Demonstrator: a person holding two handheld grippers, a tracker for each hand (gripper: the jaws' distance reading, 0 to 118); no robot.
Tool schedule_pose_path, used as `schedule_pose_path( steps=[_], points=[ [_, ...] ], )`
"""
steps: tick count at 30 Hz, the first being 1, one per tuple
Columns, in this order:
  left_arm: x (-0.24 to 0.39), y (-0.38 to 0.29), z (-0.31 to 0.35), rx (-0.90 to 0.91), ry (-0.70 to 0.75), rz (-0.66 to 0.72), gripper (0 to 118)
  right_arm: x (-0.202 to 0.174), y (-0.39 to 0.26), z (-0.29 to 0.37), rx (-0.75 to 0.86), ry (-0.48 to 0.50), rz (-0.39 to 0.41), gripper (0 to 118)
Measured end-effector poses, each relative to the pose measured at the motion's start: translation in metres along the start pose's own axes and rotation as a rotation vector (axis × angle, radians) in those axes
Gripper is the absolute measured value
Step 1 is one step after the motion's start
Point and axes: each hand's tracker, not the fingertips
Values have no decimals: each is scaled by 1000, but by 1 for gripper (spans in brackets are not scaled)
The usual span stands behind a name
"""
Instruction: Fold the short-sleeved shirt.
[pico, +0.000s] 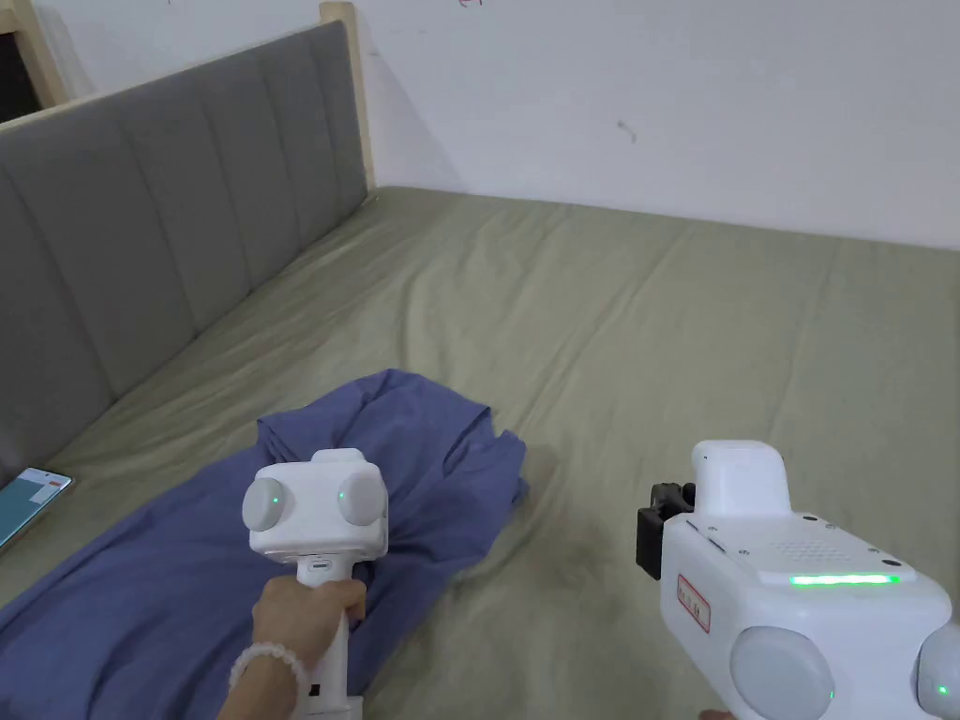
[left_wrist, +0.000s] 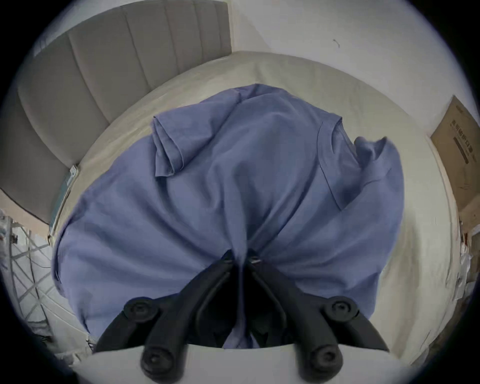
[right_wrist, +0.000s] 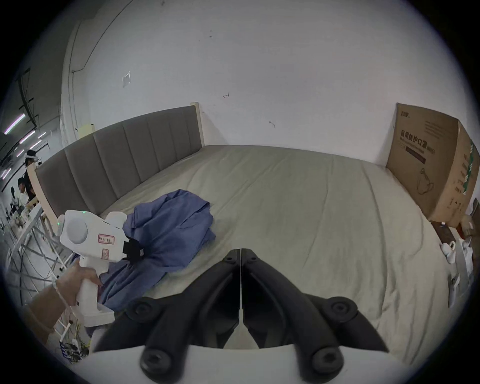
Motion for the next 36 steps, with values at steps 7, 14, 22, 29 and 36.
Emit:
schedule_pose_path(
  steps=[7, 14, 22, 29, 36],
  points=[
    [-12, 18, 39, 57, -151, 96, 2, 20, 0, 8, 1, -25, -61, 1],
    [45, 53, 111, 190, -361, 59, 2, 55, 9, 37, 54, -88, -116, 1],
    [209, 25, 220, 333, -719, -259, 2, 121, 47, 116, 223, -262, -165, 1],
    [315, -46, 240, 293, -921, -447, 2, 182, 55, 200, 329, -458, -218, 1],
    [371, -158, 113, -74, -614, -667, 2, 215, 23, 207, 248, -523, -265, 1]
  ],
)
